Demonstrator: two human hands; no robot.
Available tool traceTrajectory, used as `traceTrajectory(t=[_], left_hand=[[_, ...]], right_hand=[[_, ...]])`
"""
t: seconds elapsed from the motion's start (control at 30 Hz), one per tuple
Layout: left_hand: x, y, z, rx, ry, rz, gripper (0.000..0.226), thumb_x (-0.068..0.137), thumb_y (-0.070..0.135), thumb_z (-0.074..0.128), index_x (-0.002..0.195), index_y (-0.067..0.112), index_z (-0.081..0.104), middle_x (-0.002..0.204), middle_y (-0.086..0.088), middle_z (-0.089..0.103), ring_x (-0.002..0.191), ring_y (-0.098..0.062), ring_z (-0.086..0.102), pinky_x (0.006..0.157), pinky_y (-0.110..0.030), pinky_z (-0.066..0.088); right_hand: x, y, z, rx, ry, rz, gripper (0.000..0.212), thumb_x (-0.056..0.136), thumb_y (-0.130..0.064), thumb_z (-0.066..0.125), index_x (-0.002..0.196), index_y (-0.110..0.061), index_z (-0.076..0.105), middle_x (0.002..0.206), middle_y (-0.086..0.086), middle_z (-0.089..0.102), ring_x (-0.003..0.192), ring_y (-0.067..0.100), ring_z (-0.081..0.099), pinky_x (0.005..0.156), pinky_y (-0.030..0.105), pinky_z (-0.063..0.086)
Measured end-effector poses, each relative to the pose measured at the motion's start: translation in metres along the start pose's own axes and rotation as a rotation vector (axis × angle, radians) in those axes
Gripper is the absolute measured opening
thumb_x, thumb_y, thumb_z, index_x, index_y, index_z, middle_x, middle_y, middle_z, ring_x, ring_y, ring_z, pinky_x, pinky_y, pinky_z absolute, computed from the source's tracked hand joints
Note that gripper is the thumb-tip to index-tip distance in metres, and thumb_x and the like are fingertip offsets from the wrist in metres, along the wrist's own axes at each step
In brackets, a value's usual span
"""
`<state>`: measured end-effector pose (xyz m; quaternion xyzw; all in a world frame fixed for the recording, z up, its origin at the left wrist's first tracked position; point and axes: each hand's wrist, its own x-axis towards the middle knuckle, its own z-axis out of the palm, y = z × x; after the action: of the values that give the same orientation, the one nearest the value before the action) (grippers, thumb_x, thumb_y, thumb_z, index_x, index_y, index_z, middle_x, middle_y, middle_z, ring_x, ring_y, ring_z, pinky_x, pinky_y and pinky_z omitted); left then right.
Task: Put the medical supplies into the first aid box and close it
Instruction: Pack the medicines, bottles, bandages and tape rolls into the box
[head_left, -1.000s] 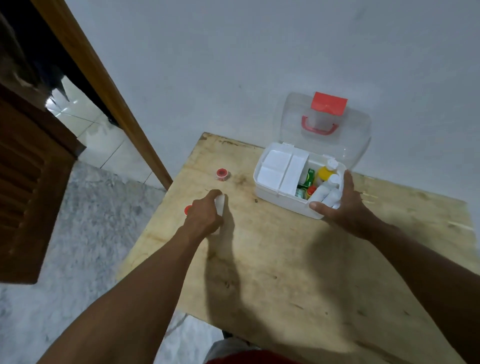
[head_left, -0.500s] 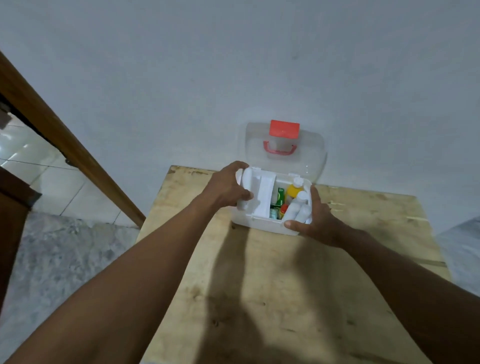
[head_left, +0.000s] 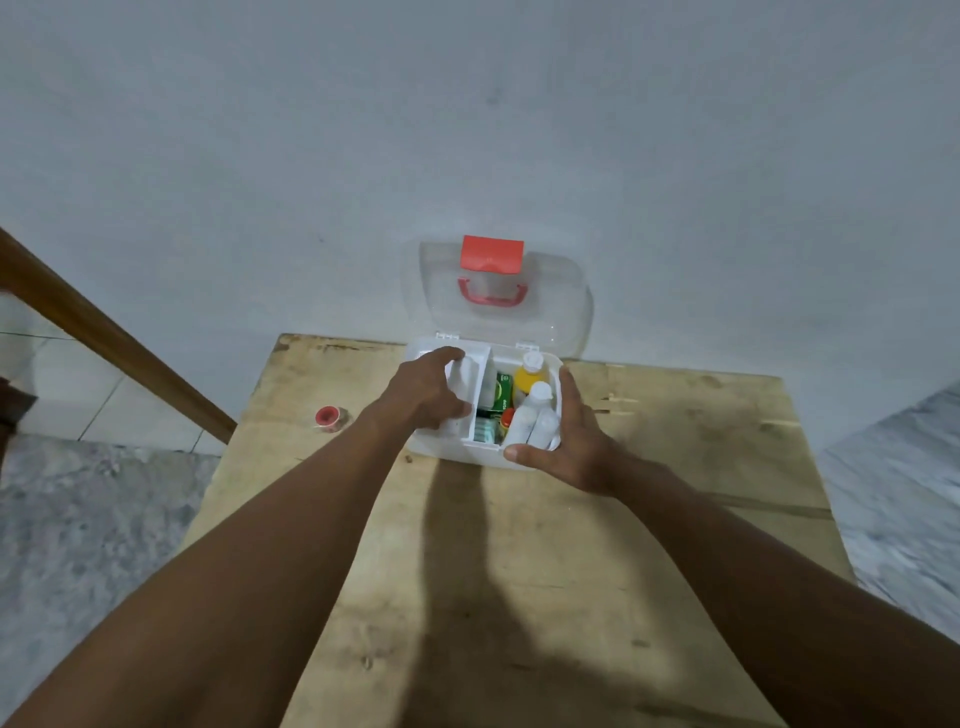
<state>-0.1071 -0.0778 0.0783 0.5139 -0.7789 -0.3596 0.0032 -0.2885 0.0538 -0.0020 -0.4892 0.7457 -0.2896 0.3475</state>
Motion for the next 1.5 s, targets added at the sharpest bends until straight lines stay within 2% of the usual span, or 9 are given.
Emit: traceTrajectory(t=[0.23,0.47,0.63,0.77,0.87,1.1,1.23,1.33,1.5], left_hand=[[-0.001,0.002,0.007,-0.010,0.035,-0.045,0.078,0.075,0.022,0.082,0.143,0.028,0.045,0.132,-0.008,0.059,0.115,-0.027,0.058,0.093,-0.038,0.052],[0.000,-0.001,0.005,0.007,0.038,-0.037,0.077,0.076,0.028,0.083,0.144,0.026,0.047,0.140,-0.007,0.054,0.123,-0.025,0.053,0.097,-0.030,0.045],[0.002,-0.008,0.005,0.016,0.011,-0.016,0.079,0.075,0.031,0.083,0.145,0.027,0.046,0.141,-0.007,0.053,0.123,-0.027,0.053,0.099,-0.032,0.045],[0.004,-0.013,0.005,-0.040,-0.019,-0.036,0.083,0.073,0.031,0.084,0.145,0.027,0.045,0.138,-0.010,0.055,0.118,-0.029,0.058,0.099,-0.040,0.049],[0.003,-0.015,0.004,-0.031,-0.016,-0.013,0.086,0.074,0.035,0.084,0.148,0.025,0.042,0.142,-0.009,0.052,0.124,-0.028,0.054,0.103,-0.037,0.045],[-0.007,-0.027,0.009,-0.141,0.086,0.035,0.086,0.073,0.043,0.081,0.148,0.025,0.042,0.118,-0.014,0.069,0.112,-0.025,0.061,0.099,-0.036,0.047],[-0.026,-0.026,0.005,-0.136,0.249,0.155,0.065,0.083,0.038,0.074,0.142,0.021,0.050,0.087,-0.003,0.068,0.088,-0.018,0.061,0.082,-0.029,0.045],[-0.043,-0.036,0.000,-0.160,0.394,0.184,0.051,0.088,0.041,0.067,0.136,0.023,0.057,0.092,-0.001,0.068,0.085,-0.019,0.062,0.083,-0.033,0.048],[-0.070,-0.085,-0.012,-0.220,0.553,0.086,0.040,0.092,0.034,0.063,0.129,0.020,0.062,0.089,0.002,0.064,0.081,-0.017,0.062,0.083,-0.038,0.053]], right_hand=[[0.002,0.005,0.002,-0.031,-0.006,-0.023,0.141,0.047,-0.086,0.073,0.154,-0.037,-0.005,0.160,-0.013,0.015,0.147,0.017,0.026,0.113,0.047,0.037],[-0.001,-0.001,-0.002,-0.021,-0.008,-0.039,0.138,0.050,-0.084,0.073,0.151,-0.042,-0.011,0.162,-0.015,0.007,0.151,0.017,0.016,0.118,0.046,0.029],[-0.008,-0.008,-0.005,-0.017,0.002,-0.073,0.125,0.067,-0.054,0.084,0.154,-0.029,-0.001,0.153,-0.014,0.023,0.137,0.003,0.027,0.112,0.022,0.026],[-0.006,-0.011,-0.004,0.003,0.015,-0.024,0.132,0.052,-0.074,0.080,0.153,-0.039,0.002,0.158,-0.011,0.025,0.145,0.014,0.031,0.116,0.044,0.034],[-0.004,-0.014,-0.005,0.017,0.010,-0.031,0.125,0.054,-0.066,0.085,0.151,-0.039,0.011,0.150,-0.012,0.036,0.137,0.013,0.041,0.110,0.046,0.041],[-0.004,-0.018,-0.007,0.020,0.006,-0.050,0.119,0.057,-0.055,0.089,0.149,-0.040,0.015,0.147,-0.014,0.039,0.135,0.013,0.044,0.108,0.047,0.045],[-0.006,-0.024,-0.010,0.004,0.022,-0.100,0.107,0.062,-0.041,0.090,0.144,-0.040,0.021,0.138,-0.013,0.045,0.126,0.013,0.051,0.103,0.046,0.049],[-0.006,-0.024,-0.011,-0.017,0.000,-0.156,0.101,0.067,-0.033,0.090,0.143,-0.039,0.023,0.138,-0.012,0.044,0.127,0.011,0.049,0.105,0.045,0.047],[-0.010,-0.028,-0.004,0.029,-0.045,-0.166,0.088,0.073,-0.025,0.086,0.133,-0.049,0.026,0.127,-0.036,0.042,0.120,-0.013,0.046,0.096,0.022,0.047]])
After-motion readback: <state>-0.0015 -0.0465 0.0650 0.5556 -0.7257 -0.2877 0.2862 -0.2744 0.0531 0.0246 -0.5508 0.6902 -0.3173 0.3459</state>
